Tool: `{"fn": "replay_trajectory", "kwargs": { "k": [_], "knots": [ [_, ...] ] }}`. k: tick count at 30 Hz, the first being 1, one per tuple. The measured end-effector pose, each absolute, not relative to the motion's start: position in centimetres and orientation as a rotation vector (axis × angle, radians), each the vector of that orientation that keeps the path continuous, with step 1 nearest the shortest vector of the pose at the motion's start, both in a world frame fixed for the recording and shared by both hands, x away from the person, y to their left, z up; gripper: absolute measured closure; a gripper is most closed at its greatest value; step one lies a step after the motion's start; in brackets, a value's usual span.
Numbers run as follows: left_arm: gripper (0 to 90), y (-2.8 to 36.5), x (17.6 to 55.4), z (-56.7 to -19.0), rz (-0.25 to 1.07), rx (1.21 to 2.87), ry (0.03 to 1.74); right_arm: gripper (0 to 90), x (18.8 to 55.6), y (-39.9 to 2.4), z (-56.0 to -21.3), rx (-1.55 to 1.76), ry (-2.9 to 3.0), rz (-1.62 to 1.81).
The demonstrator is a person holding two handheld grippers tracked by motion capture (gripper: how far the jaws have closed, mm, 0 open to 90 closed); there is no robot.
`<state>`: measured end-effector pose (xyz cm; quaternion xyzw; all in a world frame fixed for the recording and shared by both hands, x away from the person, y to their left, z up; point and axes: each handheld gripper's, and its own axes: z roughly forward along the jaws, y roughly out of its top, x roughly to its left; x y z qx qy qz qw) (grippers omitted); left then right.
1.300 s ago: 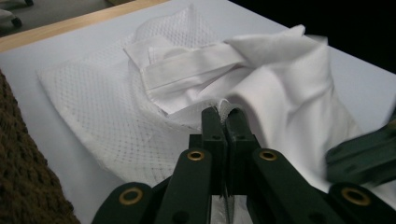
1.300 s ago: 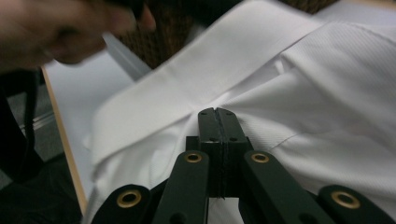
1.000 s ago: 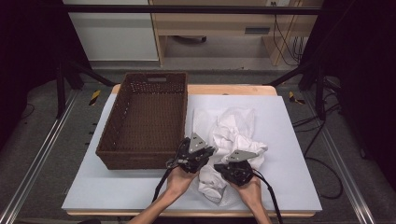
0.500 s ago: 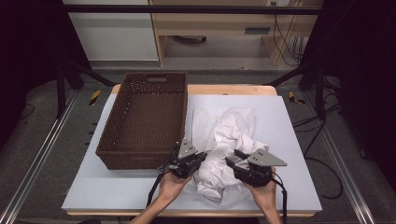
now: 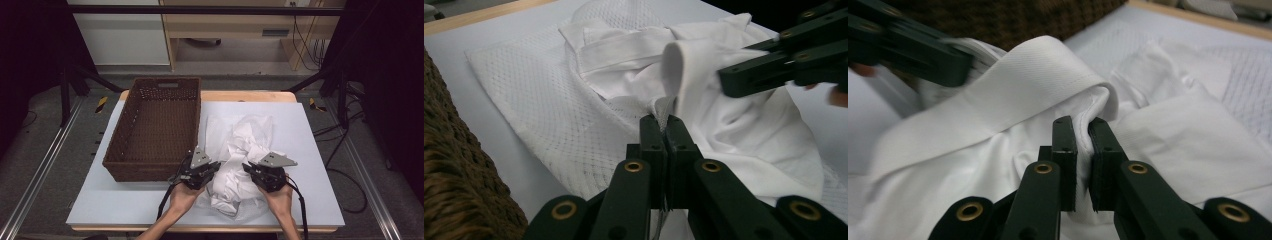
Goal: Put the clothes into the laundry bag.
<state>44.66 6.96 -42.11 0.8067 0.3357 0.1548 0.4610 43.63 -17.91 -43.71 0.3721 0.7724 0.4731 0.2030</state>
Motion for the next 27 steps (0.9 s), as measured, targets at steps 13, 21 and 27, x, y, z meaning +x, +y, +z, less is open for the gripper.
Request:
{"fn": "replay_trajectory", "kwargs": {
  "k": [13, 21, 27],
  "knots": [
    [88.1, 5.7, 44.6, -41.5, 0.397, 1.995, 0.808, 84.6, 43.0, -14.5, -45.8, 0.937, 2.419, 1.301],
    [88.2, 5.8, 44.1, -41.5, 0.405, 2.015, 0.78, 84.8, 44.6, -13.2, -46.7, 1.079, 2.297, 1.117],
    [88.1, 7.2, 44.1, -41.9, 0.399, 2.016, 0.806, 85.0, 44.7, -14.5, -46.1, 1.106, 2.167, 1.165]
  ]
}}
